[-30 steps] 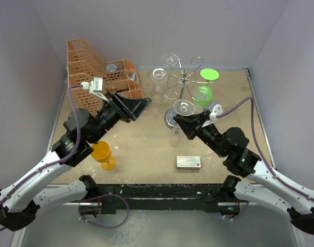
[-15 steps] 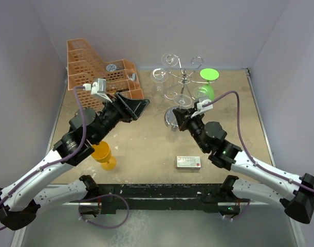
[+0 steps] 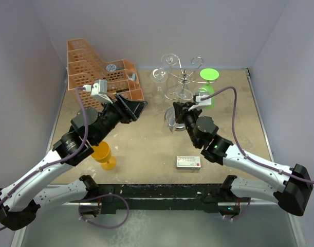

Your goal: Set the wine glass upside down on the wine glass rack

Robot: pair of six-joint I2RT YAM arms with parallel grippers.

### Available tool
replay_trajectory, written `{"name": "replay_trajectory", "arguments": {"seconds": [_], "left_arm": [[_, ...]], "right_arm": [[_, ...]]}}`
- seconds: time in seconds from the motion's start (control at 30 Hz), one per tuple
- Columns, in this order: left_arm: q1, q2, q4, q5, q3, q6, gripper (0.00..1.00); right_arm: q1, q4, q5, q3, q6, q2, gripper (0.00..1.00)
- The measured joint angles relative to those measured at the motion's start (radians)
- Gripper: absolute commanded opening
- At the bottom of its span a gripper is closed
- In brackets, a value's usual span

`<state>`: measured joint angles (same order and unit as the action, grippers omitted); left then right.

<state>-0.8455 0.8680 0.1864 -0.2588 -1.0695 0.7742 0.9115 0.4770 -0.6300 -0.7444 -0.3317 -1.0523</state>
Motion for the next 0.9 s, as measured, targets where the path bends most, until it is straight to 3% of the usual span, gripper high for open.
{"name": "replay_trajectory", "arguments": {"seconds": [0.9], "left_arm": [[0.0,0.016,0.006,-0.006,0.0,-0.001,0.54]], "right_arm": [[-0.01,-0.039,-0.007,-0.14,-0.022,-0.171,0.0]]}}
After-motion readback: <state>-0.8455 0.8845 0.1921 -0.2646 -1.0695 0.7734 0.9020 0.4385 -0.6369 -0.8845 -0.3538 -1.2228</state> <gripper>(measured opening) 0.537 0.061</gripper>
